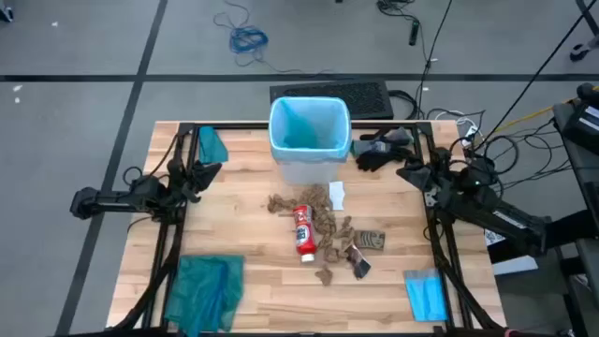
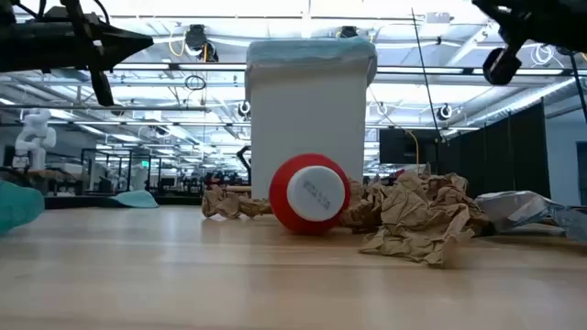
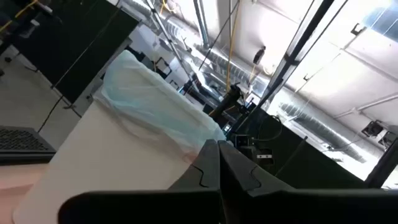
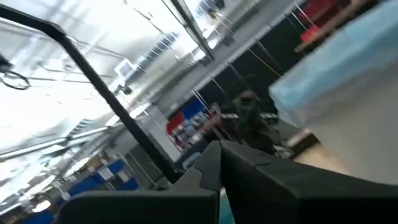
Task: Place trash/remove bag and relplace
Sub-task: Put the brown paper into the white trash bin
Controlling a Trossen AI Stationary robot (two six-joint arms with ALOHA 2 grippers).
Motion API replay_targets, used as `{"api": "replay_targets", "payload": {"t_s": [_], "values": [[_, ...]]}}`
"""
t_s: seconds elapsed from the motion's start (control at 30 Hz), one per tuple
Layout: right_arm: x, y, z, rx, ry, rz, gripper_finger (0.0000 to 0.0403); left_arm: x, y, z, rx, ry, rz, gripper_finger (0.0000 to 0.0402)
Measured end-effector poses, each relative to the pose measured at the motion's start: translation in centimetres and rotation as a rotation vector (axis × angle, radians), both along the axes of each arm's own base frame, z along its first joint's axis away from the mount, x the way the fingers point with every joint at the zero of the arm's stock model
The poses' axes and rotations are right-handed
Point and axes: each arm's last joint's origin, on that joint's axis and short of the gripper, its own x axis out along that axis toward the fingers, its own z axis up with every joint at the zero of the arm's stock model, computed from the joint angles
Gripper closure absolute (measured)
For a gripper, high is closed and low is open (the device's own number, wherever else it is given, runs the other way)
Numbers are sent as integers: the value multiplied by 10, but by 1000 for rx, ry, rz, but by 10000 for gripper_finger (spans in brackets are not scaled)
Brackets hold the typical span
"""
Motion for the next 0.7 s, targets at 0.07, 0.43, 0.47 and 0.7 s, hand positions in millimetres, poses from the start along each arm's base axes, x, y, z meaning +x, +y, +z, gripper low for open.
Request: {"api": "replay_targets", "payload": {"t_s": [0.07,0.43,0.47,0.7], "values": [[1,-1,-4,11,38,-6,401,0,0,0,0,3,0,401],[3,-6,-15,-18,140,-156,401,1,0,-1,1,17,0,401],[3,-6,-15,-24,140,-158,401,1,0,-2,1,19,0,401],[3,-5,-15,-26,142,-155,401,1,0,-2,2,22,0,401]]}}
